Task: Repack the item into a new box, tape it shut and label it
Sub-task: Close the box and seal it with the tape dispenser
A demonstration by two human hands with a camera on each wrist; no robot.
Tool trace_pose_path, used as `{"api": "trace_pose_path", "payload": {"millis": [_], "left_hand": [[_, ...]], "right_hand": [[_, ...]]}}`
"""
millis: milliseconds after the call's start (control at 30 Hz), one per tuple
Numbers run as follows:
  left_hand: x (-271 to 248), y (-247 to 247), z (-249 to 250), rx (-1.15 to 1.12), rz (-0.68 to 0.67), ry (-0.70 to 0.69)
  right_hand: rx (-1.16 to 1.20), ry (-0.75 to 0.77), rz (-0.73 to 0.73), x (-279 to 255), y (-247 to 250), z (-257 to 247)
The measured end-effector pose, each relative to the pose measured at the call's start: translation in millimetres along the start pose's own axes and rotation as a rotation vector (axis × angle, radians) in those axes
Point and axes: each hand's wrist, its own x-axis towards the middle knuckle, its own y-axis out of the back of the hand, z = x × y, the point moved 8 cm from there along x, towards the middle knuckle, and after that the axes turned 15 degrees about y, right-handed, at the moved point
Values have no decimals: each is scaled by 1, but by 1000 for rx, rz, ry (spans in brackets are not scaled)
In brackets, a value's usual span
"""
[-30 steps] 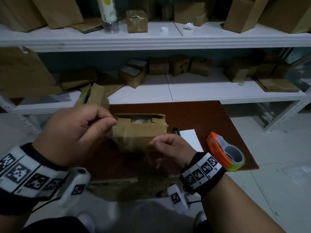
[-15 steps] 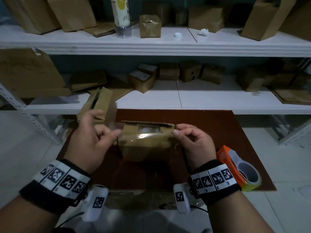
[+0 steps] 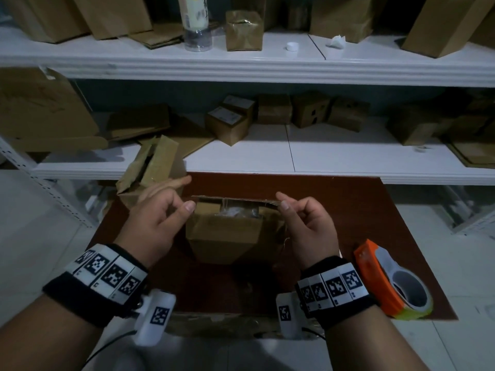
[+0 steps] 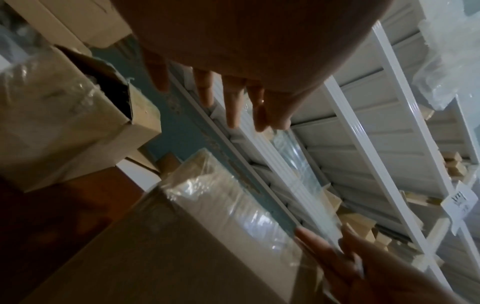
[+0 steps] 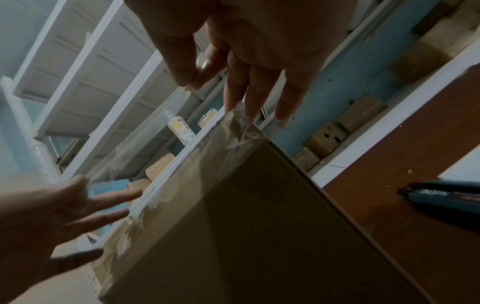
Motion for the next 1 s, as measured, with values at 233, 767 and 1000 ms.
{"api": "trace_pose_path", "payload": {"millis": [233, 767, 1000], "left_hand": [[3, -31, -27, -192, -123, 163], [23, -40, -44, -145, -5, 335], [26, -37, -42, 17, 97, 333]], "right_hand": [[-186, -122, -15, -2, 2, 13], [-467, -81, 25, 8, -1, 27], [-605, -54, -35, 11, -10, 27]]}}
